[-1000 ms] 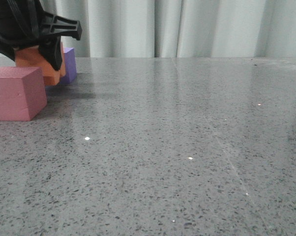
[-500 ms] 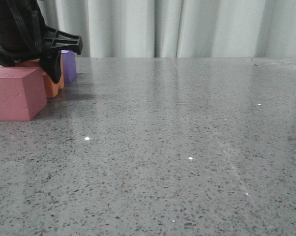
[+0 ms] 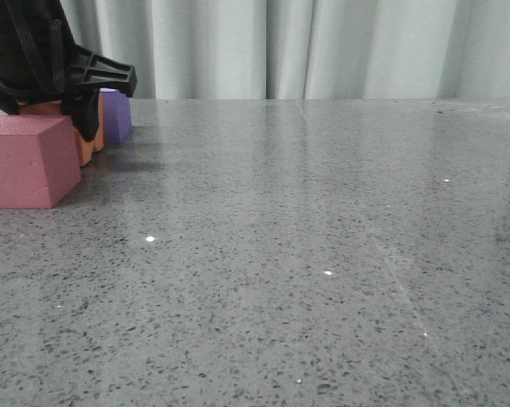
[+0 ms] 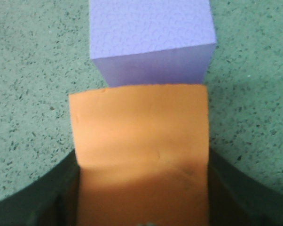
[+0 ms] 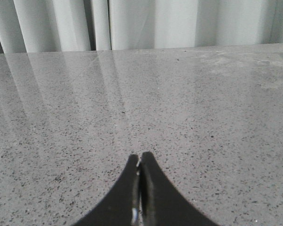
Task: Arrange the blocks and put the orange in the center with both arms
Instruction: 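Lower the orange cube between the purple and pink cubes, then open the left gripper and raise it away from the cubes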
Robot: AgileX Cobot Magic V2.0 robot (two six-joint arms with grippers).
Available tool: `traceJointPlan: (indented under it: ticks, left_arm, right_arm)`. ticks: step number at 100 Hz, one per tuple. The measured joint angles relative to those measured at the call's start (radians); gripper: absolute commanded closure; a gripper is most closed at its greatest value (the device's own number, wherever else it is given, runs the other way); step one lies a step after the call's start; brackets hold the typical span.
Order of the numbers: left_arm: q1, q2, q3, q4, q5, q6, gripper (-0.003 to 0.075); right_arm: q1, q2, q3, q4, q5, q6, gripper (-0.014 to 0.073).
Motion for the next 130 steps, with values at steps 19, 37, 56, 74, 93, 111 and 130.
traceJointPlan:
  ticks: [19, 37, 56, 74, 93, 111, 130]
  left_arm:
    - [0.000, 0.000, 0.000, -0.040, -0.046, 0.006, 0.0273]
    - [0.000, 0.000, 0.000, -0.060, -0.052, 0.006, 0.0144]
    - [0.000, 0.000, 0.000, -0.083, -0.050, 0.022, 0.0119]
    - [0.000, -0.046, 0.000, -0.089, -0.040, 0.027, 0.0120]
    - [0.000, -0.184, 0.000, -0.091, -0.012, 0.057, 0.0120]
    - [0.000, -0.365, 0.041, -0.091, 0.007, 0.100, 0.0120]
    - [0.000, -0.609, 0.198, -0.050, -0.020, 0.107, 0.0127]
  right_arm:
    - [0.000, 0.000, 0.000, 0.000, 0.000, 0.000, 0.0661]
    - [0.000, 0.000, 0.000, 0.000, 0.000, 0.000, 0.0661]
    - [0.000, 0.000, 0.000, 0.000, 0.000, 0.000, 0.0661]
    - [0.000, 0.000, 0.000, 0.000, 0.000, 0.000, 0.0661]
    - [0.000, 0.000, 0.000, 0.000, 0.000, 0.000, 0.0661]
    - [0.000, 0.000, 0.000, 0.000, 0.000, 0.000, 0.0661]
    - [0.000, 0.000, 0.000, 0.000, 0.000, 0.000, 0.0661]
